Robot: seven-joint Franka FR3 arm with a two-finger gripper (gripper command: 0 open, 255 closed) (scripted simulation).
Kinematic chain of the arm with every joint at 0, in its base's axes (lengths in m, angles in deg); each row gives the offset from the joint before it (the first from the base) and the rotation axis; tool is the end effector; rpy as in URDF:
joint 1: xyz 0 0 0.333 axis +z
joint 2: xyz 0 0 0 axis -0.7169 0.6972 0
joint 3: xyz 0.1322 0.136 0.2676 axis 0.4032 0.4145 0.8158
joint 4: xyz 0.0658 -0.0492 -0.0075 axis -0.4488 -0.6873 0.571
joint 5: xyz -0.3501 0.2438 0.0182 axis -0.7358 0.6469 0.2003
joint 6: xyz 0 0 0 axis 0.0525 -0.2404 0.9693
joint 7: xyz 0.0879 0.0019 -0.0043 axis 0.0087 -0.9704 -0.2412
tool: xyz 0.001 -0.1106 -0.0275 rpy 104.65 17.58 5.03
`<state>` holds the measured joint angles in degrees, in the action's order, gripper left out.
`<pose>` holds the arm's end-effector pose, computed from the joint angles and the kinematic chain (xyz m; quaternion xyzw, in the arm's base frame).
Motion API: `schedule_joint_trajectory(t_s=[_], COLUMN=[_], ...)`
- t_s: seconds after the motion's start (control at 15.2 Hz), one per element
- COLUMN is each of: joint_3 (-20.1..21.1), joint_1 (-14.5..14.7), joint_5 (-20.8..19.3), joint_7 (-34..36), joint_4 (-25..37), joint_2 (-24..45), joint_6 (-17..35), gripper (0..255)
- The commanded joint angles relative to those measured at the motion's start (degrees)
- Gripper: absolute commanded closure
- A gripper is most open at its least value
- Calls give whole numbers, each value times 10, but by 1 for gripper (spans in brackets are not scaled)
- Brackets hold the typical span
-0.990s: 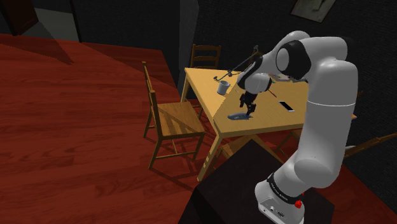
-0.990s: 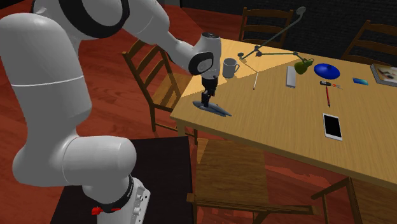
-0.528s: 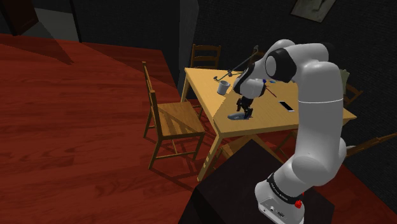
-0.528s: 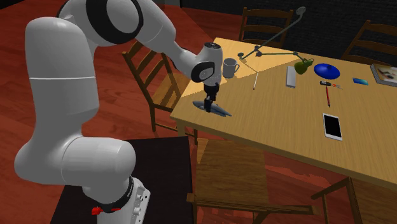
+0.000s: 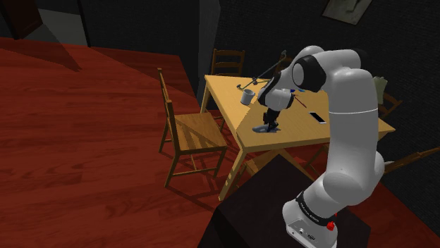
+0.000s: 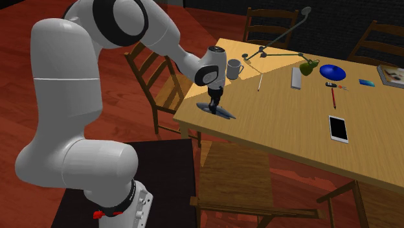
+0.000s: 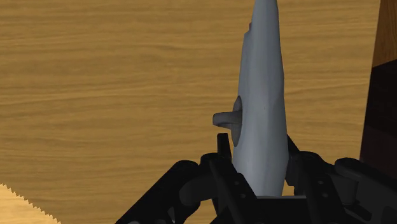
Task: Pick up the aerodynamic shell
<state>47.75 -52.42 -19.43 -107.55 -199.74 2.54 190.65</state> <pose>0.4556 -0.3965 0.1281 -0.8387 -0.5424 0.0469 0.0153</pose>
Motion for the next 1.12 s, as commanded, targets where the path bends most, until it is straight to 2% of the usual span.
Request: schedule_joint_trajectory(t_s=[0.0,0.26,1.06], joint_3=[0,1,-54], joint_1=[0,0,42], joint_5=[0,0,-55], joint_7=[0,0,30], joint_4=[0,0,-14], joint_2=[0,1,-75], joint_6=[0,0,-58], gripper=[255,255,255])
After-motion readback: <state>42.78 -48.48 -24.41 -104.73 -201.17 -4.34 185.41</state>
